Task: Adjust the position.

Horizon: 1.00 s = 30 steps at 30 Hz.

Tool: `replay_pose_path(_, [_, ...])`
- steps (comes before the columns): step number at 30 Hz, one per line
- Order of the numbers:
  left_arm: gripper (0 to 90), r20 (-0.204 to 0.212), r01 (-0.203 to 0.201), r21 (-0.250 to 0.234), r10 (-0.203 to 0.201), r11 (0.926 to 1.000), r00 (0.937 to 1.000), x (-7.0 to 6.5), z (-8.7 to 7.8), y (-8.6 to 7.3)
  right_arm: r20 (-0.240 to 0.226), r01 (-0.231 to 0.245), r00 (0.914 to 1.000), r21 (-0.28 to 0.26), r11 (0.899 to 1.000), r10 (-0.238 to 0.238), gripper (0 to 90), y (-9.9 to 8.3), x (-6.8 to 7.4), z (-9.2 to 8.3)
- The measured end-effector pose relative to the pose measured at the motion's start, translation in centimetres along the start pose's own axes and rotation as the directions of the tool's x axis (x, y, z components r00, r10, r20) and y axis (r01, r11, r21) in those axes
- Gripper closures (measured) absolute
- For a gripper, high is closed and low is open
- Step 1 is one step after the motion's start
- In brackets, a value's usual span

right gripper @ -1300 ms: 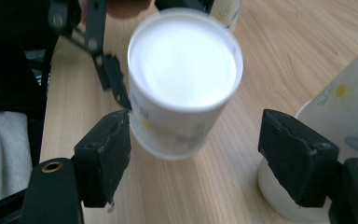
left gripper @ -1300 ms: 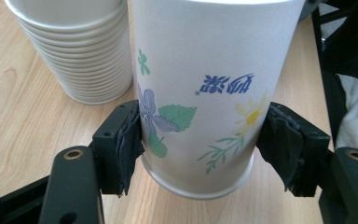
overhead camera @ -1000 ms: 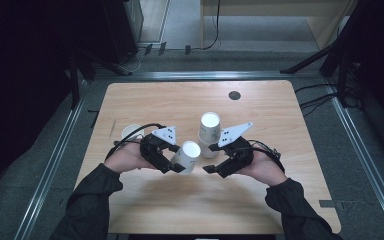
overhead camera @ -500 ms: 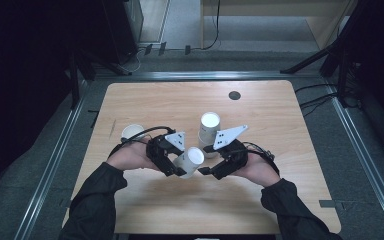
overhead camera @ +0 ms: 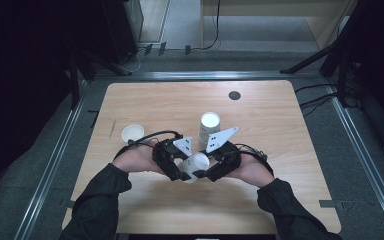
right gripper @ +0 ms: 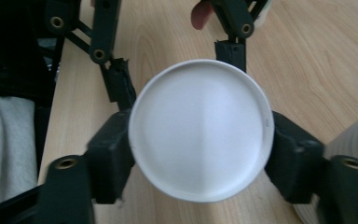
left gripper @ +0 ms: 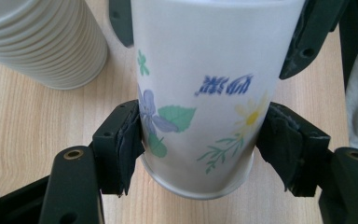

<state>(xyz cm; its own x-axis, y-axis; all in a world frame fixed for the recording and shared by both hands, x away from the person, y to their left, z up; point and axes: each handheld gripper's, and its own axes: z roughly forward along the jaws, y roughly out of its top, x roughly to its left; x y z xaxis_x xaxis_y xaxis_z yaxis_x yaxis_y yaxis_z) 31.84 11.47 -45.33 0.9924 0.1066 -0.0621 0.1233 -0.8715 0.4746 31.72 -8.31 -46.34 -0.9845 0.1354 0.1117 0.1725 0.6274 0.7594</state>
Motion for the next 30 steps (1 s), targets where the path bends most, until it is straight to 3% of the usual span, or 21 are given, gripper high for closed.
replay_pose_path(4, [28.0,-0.005,0.017,-0.040,-0.017,0.9991,0.9998,0.0,-0.1,-0.2,-0.001,-0.008,1.0000,0.001,1.000,0.008,34.4,0.1,0.1,-0.1])
replay_pose_path(8, [12.7,0.002,0.054,-0.094,-0.054,0.9941,0.9986,0.3,-0.5,-0.5,0.013,-0.014,0.9998,-0.016,1.000,0.014,34.3,0.1,-0.1,-0.8])
replay_pose_path(11, [9.0,0.000,0.066,-0.130,-0.067,0.9893,0.9977,0.4,-0.7,-0.8,0.017,-0.018,0.9997,-0.035,0.999,0.019,34.3,0.1,-0.2,-1.3])
replay_pose_path(16, [8.5,-0.009,0.076,-0.172,-0.079,0.9822,0.9969,0.4,-0.7,-1.3,0.021,-0.025,0.9994,-0.074,0.997,0.027,34.3,0.2,-0.2,-2.2])
replay_pose_path(21, [8.5,-0.005,0.090,-0.223,-0.094,0.9707,0.9956,0.3,-0.4,-1.7,0.014,-0.029,0.9994,-0.101,0.994,0.031,34.3,0.4,-0.1,-2.8])
replay_pose_path(23, [8.5,-0.025,0.077,-0.231,-0.085,0.9699,0.9960,0.2,-0.2,-1.7,0.011,-0.035,0.9993,-0.108,0.994,0.037,34.3,0.5,-0.1,-2.9])
replay_pose_path(30, [13.3,-0.006,0.090,-0.281,-0.095,0.9556,0.9954,0.0,-0.1,-2.1,-0.009,-0.044,0.9990,-0.134,0.990,0.043,34.2,0.6,-0.1,-2.9])
